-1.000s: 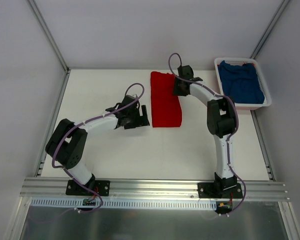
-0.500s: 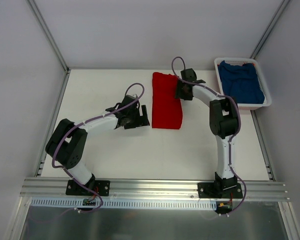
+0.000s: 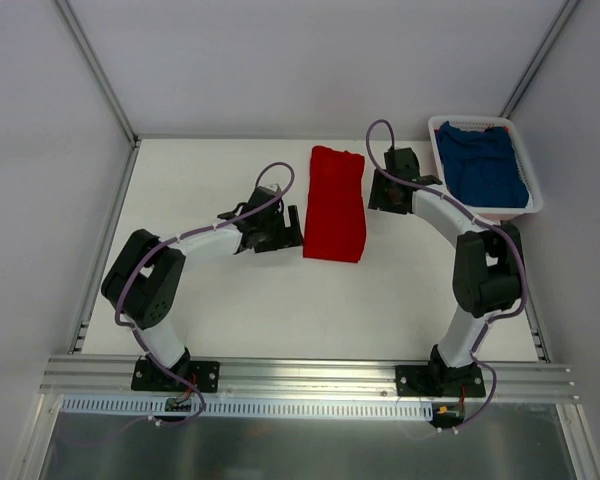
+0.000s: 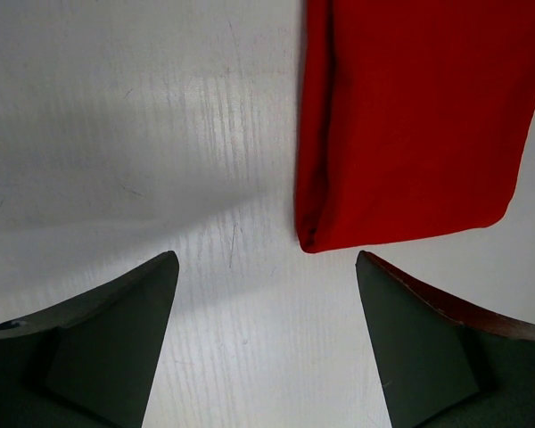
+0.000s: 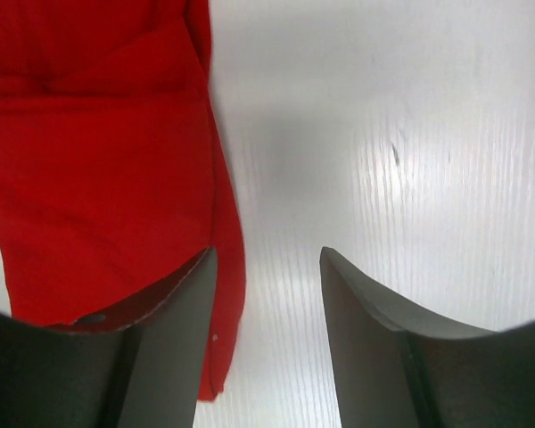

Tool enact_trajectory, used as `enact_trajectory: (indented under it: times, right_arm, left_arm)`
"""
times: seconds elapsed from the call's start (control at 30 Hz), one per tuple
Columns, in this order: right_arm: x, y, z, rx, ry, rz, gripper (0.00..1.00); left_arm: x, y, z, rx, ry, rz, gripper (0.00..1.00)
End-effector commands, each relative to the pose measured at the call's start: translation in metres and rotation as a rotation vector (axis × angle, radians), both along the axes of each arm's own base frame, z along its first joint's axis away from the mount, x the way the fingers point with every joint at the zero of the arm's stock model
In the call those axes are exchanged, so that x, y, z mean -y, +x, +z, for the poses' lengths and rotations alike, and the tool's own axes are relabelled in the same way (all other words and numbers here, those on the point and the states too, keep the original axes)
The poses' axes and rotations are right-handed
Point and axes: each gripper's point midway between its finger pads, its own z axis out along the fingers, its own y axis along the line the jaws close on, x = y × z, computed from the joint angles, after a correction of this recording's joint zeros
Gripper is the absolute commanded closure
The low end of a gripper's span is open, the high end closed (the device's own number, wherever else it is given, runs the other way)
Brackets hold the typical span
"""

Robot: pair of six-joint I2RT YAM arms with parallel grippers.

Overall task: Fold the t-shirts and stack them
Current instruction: Fold the folded rectangular tshirt in 1/3 of the way

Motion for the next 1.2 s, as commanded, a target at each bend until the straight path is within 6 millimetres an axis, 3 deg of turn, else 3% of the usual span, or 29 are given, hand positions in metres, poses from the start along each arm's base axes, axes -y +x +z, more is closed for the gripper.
enact_trajectory:
  times: [0.0,0.17,0.43,0.67,0.87,1.17]
  right_arm:
    - [0.001,-0.021,0.010,0.007,0.047,-0.006,0.46]
    - [-0.002,-0.047,-0.006,-0.032,0.065,0.014,0.47]
    - [-0.033,-0.082,-0.020,-0.065,0.130,0.063,0.45]
    - [-0.052,-0.096,-0.025,-0.072,0.156,0.096,0.40]
    - [-0.055,-0.105,-0.030,-0.065,0.166,0.104,0.34]
    - [-0.064,-0.113,-0.040,-0.062,0.354,0.093,0.34]
  left_arm:
    - [0.013,0.010,0.005,0.032,-0.046,-0.038,0.18]
    - [0.017,0.012,0.002,0.035,-0.077,-0.042,0.18]
    - [0.022,0.012,-0.011,0.021,-0.116,-0.052,0.18]
    - [0.024,0.010,-0.020,0.018,-0.168,-0.043,0.18]
    - [0.028,0.010,-0.027,0.011,-0.199,-0.047,0.19]
    - [0.026,0.007,-0.032,0.002,-0.211,-0.042,0.18]
